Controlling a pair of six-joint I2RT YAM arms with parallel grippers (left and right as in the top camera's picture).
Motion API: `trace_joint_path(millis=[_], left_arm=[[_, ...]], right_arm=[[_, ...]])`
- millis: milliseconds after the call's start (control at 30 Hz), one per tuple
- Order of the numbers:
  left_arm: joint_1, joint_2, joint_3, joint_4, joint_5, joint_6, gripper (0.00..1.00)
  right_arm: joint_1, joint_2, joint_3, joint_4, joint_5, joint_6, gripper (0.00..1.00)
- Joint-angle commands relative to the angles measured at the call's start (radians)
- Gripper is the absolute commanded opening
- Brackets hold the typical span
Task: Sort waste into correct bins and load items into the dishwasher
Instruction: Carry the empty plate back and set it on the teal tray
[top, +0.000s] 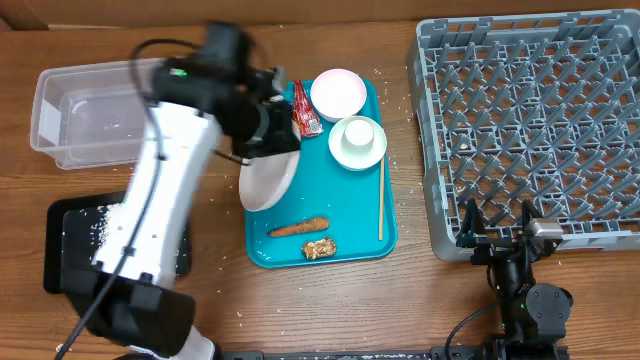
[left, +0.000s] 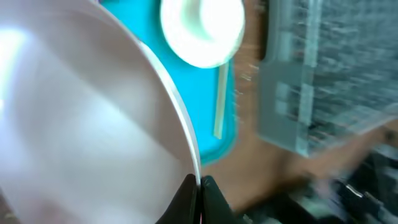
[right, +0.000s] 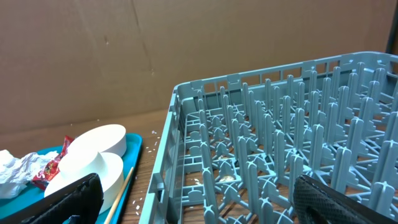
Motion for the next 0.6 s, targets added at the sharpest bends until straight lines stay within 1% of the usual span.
trace_joint_path(millis=[0,100,267,567], left_arm=[[-0.161,0.005,-0.002,0.067,-0.456,-0.166,0.04],[-0.241,0.042,-0.002,0.103,-0.52,-0.167,0.04],[-0.319,0.134,-0.002,0.135,-0.516,-0.17,0.04],[-0.335,0.303,-0.002,0.129,-0.516,-0.194,0.04]], right_arm=[[0.006,-0.008,-0.01,0.005,0.01,-0.006,1.0],[0.006,-0.008,-0.01,0.005,0.01,-0.006,1.0],[0.006,-0.008,-0.01,0.005,0.01,-0.006,1.0],[0.006,-0.008,-0.01,0.005,0.01,-0.006,1.0]])
